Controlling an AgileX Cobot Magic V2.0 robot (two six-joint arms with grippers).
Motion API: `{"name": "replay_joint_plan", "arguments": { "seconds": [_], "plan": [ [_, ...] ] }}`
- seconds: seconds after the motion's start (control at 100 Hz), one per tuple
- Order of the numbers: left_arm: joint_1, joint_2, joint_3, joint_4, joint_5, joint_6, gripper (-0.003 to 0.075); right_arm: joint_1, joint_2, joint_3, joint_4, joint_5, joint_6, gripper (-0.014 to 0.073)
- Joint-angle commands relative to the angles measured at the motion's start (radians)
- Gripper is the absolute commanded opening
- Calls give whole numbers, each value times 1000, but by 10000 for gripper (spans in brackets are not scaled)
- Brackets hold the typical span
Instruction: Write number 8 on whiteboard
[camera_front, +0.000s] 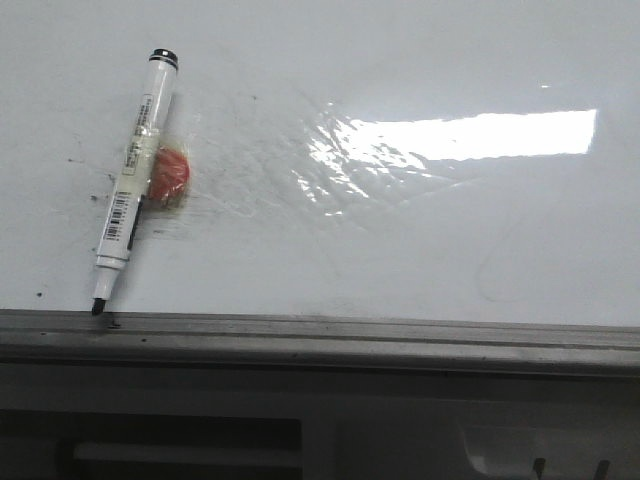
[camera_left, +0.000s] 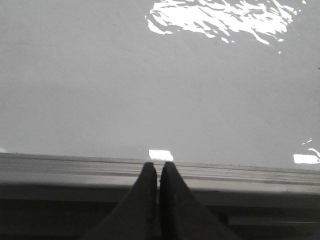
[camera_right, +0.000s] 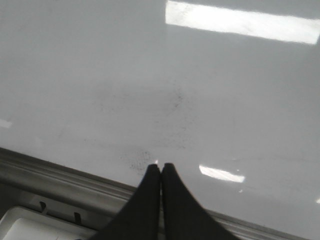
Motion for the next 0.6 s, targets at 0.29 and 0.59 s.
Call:
{"name": "replay_joint_plan", "arguments": {
  "seconds": [0.29,0.59],
  "plan": [
    [3,-31,32,-27,-46,-9,-20,-5,-21,13,-22,-28,-1,-53],
    [3,-31,32,-41,-46,-9,-20,-5,-21,13,-22,-28,-1,-53]
  ]
}}
